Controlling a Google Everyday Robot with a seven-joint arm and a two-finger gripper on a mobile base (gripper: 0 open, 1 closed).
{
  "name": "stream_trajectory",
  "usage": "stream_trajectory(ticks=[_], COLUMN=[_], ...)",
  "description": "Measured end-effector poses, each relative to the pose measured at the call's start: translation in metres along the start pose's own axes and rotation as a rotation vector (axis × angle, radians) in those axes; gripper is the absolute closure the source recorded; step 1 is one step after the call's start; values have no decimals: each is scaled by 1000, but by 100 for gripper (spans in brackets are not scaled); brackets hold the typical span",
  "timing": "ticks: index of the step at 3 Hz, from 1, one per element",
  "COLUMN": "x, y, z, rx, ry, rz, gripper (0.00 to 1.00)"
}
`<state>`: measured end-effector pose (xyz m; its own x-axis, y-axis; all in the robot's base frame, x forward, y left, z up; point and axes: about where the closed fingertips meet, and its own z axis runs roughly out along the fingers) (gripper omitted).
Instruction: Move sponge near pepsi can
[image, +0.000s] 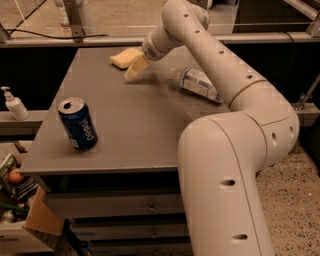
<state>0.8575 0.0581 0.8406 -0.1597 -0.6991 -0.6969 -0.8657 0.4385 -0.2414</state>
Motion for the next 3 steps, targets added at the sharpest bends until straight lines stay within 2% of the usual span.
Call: stream_trajectory(ticks=[2,3], x=[-12,-23], y=[-16,-15], z=[23,33], rx=[1,-9], ry=[-58,-87], rz=[137,165], gripper=[0,17])
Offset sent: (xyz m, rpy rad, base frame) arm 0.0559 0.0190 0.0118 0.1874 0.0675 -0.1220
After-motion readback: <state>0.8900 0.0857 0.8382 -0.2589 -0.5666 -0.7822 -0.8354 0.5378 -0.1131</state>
